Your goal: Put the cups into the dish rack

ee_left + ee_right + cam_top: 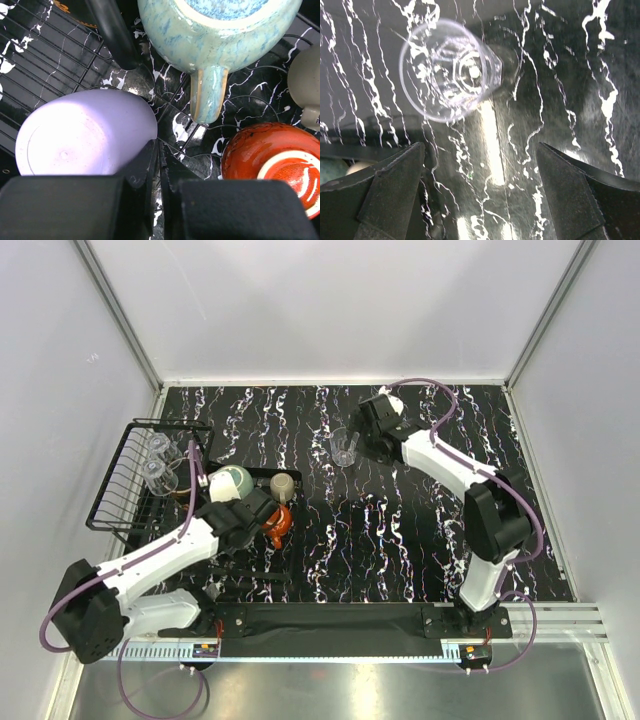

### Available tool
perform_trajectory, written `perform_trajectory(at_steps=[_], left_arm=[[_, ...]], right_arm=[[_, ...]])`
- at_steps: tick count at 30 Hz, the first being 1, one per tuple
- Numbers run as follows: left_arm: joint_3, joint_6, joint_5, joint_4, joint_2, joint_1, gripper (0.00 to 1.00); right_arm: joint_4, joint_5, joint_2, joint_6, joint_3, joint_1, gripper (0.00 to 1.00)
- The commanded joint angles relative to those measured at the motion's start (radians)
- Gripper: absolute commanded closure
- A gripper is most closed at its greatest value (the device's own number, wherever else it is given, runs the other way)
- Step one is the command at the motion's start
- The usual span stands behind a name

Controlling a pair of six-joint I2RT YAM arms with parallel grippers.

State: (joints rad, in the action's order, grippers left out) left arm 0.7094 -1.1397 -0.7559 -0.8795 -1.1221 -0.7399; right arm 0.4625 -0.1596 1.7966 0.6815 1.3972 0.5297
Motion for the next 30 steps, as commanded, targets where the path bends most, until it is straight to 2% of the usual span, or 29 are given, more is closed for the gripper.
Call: perform_trajectory(at_steps=[1, 4, 8, 10, 12, 15, 19, 23, 26, 27, 29, 30], left_arm=[[0.002, 0.004, -0.023, 0.022, 0.051, 0.01, 0.9], [0.005, -0.011, -0.004, 0.013, 0.097, 0.011, 0.88], [-0.007, 0.055, 0.059, 0.088, 0.192, 0.011, 0.78], [-0.007, 0.11, 0.11, 0.145, 0.237, 0.011, 0.58], [-0.001, 0.171, 0.15, 0.2, 0.267, 0.011, 0.31], [0.007, 0.237, 0.22, 0.253, 0.303, 0.011, 0.14], [0.019, 0.299, 0.351, 0.313, 0.331, 0.011, 0.1], [0.039, 0.317, 0.447, 0.347, 0.32, 0.011, 0.1], [0.041, 0.324, 0.513, 0.381, 0.302, 0.01, 0.11], [0.041, 0.327, 0.532, 0.392, 0.295, 0.011, 0.11], [0.044, 0.328, 0.578, 0.413, 0.279, 0.011, 0.11], [0.048, 0.324, 0.598, 0.416, 0.274, 0.011, 0.11]], right_arm=[[0.027, -0.017, 0.032, 0.004, 0.098, -0.017, 0.0], [0.03, -0.02, 0.061, 0.009, 0.132, -0.028, 0.01], [0.03, -0.015, 0.102, 0.012, 0.177, -0.039, 0.02], [0.033, -0.015, 0.135, 0.012, 0.206, -0.043, 0.03], [0.036, -0.008, 0.165, 0.016, 0.232, -0.046, 0.05], [0.034, 0.015, 0.204, 0.019, 0.252, -0.048, 0.09], [0.012, 0.022, 0.227, 0.041, 0.232, -0.05, 0.11], [-0.004, 0.043, 0.254, 0.047, 0.233, -0.051, 0.19], [-0.012, 0.046, 0.262, 0.05, 0.232, -0.05, 0.3], [-0.012, 0.046, 0.262, 0.052, 0.229, -0.051, 0.37], [-0.022, 0.043, 0.259, 0.055, 0.221, -0.05, 0.42], [-0.024, 0.043, 0.259, 0.058, 0.212, -0.051, 0.48]])
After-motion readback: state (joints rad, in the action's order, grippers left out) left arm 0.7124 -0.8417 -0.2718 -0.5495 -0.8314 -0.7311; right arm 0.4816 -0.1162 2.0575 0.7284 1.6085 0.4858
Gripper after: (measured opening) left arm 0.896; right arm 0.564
